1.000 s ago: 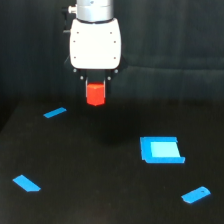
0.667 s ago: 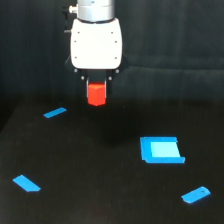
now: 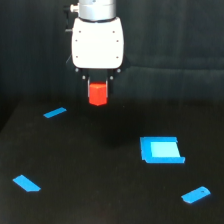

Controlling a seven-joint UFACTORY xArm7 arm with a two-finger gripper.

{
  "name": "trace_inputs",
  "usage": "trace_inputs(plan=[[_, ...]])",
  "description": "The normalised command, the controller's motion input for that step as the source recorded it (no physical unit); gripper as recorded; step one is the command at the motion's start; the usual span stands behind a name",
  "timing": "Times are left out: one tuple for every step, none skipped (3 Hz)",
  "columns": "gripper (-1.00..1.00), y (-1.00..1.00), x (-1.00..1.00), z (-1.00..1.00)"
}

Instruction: Pick up the red object from the table

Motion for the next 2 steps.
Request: trace_inputs(plan=[[-0.92, -0.15, 0.06, 0.05], [-1.00, -0.16, 0.00, 0.10]])
